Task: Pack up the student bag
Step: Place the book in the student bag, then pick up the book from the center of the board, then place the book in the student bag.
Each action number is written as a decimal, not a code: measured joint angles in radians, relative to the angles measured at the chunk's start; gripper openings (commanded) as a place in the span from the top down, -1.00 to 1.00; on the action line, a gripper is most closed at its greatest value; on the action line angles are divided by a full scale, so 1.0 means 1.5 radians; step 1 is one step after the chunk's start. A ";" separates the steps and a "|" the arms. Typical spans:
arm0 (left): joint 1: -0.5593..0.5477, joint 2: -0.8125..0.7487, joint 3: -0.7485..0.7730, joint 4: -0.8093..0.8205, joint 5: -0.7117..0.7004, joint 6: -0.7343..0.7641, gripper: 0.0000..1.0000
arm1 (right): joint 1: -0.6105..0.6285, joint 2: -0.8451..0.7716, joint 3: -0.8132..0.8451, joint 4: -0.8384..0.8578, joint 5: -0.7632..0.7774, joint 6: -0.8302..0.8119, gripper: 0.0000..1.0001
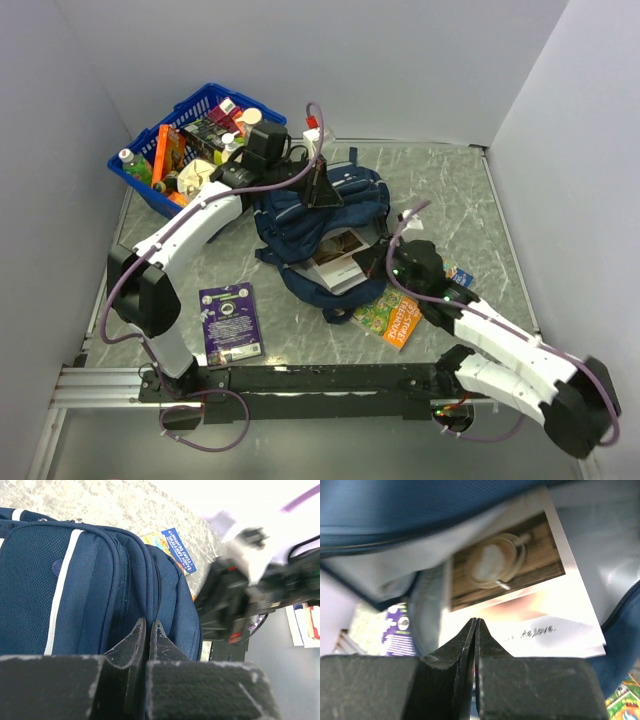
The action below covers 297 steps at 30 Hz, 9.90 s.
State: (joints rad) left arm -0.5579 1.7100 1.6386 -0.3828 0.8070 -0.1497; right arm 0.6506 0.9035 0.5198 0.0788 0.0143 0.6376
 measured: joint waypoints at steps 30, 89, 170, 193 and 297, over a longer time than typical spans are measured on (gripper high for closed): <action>-0.005 0.000 -0.011 0.011 -0.026 0.004 0.98 | 0.057 0.296 0.019 0.199 -0.022 -0.001 0.79; 0.099 -0.061 -0.094 -0.062 0.057 0.095 0.98 | 0.519 0.582 0.325 0.071 0.019 -0.656 -1.00; 0.084 -0.060 -0.083 -0.031 0.004 0.109 0.98 | 0.533 -0.020 0.334 -0.224 0.275 -0.667 1.00; 0.083 -0.060 -0.074 -0.038 0.004 0.104 0.98 | 0.412 -0.091 0.142 -0.146 0.253 -0.656 1.00; -0.011 -0.114 -0.038 -0.164 -0.006 0.128 0.98 | 0.150 0.058 -0.042 0.259 0.067 -0.166 -0.16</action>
State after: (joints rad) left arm -0.5747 1.5394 1.5814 -0.6285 0.7986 0.0425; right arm 0.8757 0.9913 0.4572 0.4675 0.1150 0.3882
